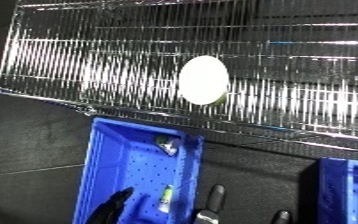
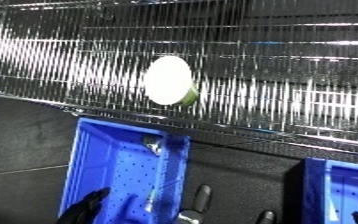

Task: Pick up the object and place it into the box

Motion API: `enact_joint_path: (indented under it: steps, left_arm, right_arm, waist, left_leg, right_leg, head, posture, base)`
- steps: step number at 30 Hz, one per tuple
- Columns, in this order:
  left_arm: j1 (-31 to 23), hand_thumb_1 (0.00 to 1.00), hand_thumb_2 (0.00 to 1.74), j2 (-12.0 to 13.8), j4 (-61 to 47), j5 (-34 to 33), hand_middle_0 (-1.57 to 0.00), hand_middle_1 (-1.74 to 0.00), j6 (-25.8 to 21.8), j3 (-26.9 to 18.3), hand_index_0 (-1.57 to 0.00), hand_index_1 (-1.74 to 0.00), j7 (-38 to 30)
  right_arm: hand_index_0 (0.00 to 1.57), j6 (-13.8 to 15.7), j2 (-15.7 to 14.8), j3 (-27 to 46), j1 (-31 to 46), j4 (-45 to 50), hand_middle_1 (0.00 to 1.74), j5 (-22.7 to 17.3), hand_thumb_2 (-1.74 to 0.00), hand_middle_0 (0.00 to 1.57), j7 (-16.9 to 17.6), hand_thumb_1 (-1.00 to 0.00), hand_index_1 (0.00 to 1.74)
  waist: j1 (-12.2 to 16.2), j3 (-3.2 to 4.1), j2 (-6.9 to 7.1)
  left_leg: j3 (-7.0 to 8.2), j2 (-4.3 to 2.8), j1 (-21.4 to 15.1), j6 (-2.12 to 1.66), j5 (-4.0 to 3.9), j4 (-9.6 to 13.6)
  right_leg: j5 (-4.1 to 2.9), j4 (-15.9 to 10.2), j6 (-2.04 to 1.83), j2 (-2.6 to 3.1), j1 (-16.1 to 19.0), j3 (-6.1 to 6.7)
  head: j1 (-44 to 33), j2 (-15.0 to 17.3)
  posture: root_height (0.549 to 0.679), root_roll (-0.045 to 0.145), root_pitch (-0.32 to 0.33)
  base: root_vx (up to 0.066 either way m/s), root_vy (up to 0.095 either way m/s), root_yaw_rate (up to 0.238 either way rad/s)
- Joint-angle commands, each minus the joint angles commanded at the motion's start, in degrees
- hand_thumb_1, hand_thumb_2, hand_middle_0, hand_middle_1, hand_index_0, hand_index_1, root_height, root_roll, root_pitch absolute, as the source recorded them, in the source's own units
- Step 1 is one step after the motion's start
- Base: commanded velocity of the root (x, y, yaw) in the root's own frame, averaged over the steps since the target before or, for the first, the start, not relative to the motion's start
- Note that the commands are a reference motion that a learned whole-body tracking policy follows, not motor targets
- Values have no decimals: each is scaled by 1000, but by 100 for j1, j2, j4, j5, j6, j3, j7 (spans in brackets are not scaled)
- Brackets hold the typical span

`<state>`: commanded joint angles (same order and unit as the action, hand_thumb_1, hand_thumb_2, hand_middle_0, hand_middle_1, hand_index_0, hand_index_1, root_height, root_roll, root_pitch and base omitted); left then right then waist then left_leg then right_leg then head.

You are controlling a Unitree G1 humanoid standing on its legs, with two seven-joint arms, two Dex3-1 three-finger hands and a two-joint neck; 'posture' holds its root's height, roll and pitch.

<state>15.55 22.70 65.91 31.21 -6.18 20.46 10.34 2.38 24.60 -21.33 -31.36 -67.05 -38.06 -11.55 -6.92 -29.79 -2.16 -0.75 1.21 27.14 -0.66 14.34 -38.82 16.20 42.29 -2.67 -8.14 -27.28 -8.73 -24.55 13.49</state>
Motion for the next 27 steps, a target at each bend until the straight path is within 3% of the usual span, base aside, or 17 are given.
enact_joint_path:
  steps: [5, 8, 12, 18, 23, 27]
  left_arm:
    - [-119, 0, 0, 131, -502, 247, 0, 0, -236, -79, 0, 0, 100]
    - [-165, 0, 0, 277, -1001, 3, 0, 0, -599, -10, 0, 0, -111]
    - [-197, 0, 0, 663, -2098, -187, 0, 0, -1138, 146, 0, 0, -526]
    - [-431, 0, 0, 1294, -4229, 338, 0, 0, -1598, -22, 0, 0, -512]
    - [-625, 0, 0, 1494, -5425, 750, 0, 0, -1816, -369, 0, 0, -218]
    - [-727, 0, 0, 1514, -6016, 1043, 0, 0, -1972, -644, 0, 0, -124]
  right_arm:
    - [0, 58, -55, 3, 83, 24, 0, -152, 0, 0, 30, 0, 0]
    - [0, 107, -55, 44, 161, 25, 0, -246, 0, 0, 41, 0, 0]
    - [0, 160, 19, 84, 319, 45, 0, -404, 0, 0, 27, 0, 0]
    - [0, 339, 141, 266, 702, 61, 0, -776, 0, 0, -124, 0, 0]
    - [0, 393, 209, 475, 885, -8, 0, -1057, 0, 0, -282, 0, 0]
    - [0, 412, 202, 581, 1003, -50, 0, -1202, 0, 0, -349, 0, 0]
  waist:
    - [-144, 0, 81]
    - [-222, 0, 102]
    - [-328, 0, 110]
    - [-543, 0, 138]
    - [-718, 0, 175]
    - [-812, 0, 224]
  left_leg:
    - [-79, -7, 64, 0, -12, 37]
    - [-124, -7, 95, -2, -15, 69]
    - [-178, 18, 138, 1, 6, 87]
    - [-274, 86, 219, 6, 49, 83]
    - [-358, 144, 244, -2, 74, 92]
    - [-413, 181, 245, -9, 81, 116]
  right_leg:
    - [14, 28, -3, -17, -10, -116]
    - [18, 39, -10, -35, -18, -176]
    - [17, 34, -20, -67, -20, -250]
    - [0, 11, -26, -127, -9, -391]
    - [-2, 0, -17, -180, 34, -519]
    - [2, -12, -8, -203, 70, -590]
  head:
    - [82, -52]
    - [216, -179]
    - [472, -215]
    - [1088, -46]
    - [1462, 92]
    - [1645, 154]
  posture:
    - [639, 42, 47]
    - [639, 39, 52]
    - [639, 37, 58]
    - [641, 36, 67]
    - [642, 36, 70]
    - [643, 35, 71]
  base:
    - [5, -27, 155]
    - [1, -14, 144]
    - [4, -7, 122]
    - [11, -37, 176]
    - [25, -50, 180]
    - [30, -47, 124]
